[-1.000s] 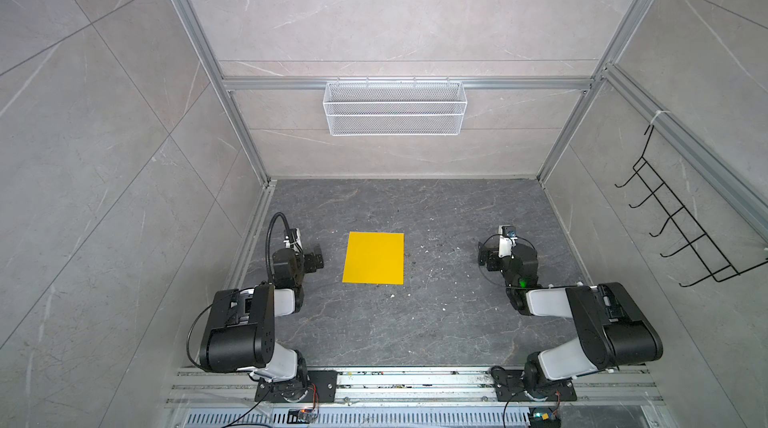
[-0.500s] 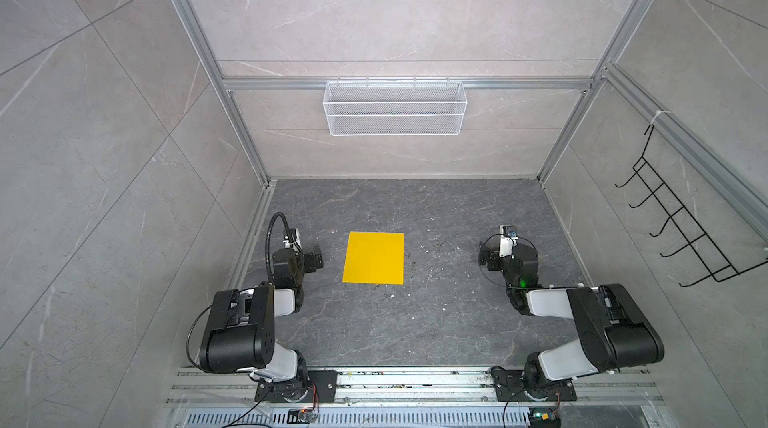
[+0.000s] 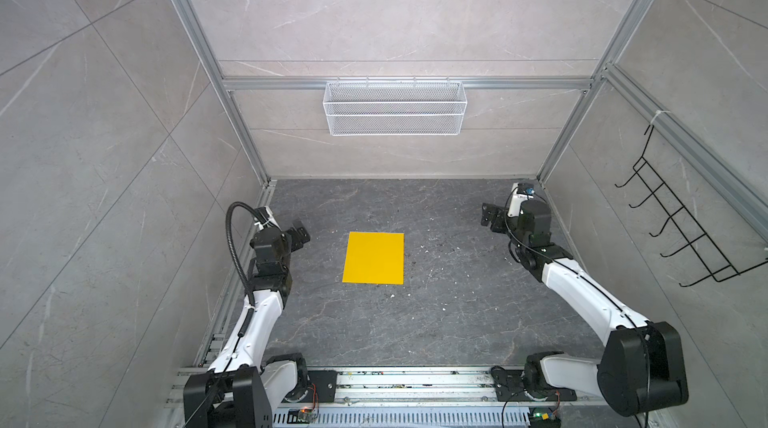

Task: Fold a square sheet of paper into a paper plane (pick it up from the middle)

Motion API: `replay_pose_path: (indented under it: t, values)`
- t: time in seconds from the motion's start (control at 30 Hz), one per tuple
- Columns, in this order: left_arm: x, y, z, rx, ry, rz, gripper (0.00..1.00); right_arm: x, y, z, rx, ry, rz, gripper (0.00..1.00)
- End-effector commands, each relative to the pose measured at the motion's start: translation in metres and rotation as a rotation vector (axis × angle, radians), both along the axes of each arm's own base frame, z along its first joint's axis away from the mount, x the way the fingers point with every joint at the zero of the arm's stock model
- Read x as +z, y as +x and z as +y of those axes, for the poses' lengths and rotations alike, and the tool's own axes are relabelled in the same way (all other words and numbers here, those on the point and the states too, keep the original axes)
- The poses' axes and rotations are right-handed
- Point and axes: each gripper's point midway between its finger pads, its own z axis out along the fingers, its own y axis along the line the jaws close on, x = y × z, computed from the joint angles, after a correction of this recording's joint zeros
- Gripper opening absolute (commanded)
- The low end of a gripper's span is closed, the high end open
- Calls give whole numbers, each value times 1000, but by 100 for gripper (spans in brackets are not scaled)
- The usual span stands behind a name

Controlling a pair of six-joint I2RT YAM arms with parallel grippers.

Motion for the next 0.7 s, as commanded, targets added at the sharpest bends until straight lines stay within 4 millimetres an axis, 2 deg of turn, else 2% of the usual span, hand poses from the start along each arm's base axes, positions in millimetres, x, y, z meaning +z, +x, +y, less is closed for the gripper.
replay_pose_path:
  t: [0.0,0.17,0.3,0.4,0.67]
  values:
    - [-23,-15,-15,-7,-179,167,100,-50,-24,61,142,58,299,99]
    - [-22,-13,-40,-126,-270,212,100,-62,-43,161,357,117,398,99]
    - [-24,-13,-44,-151,-268,234,100,-83,-58,224,456,86,465,99]
    - [-25,-14,-41,-140,-254,245,100,-101,-63,254,490,-31,479,99]
    - [-32,-17,-35,-107,-233,277,100,-145,-61,311,543,-326,507,99]
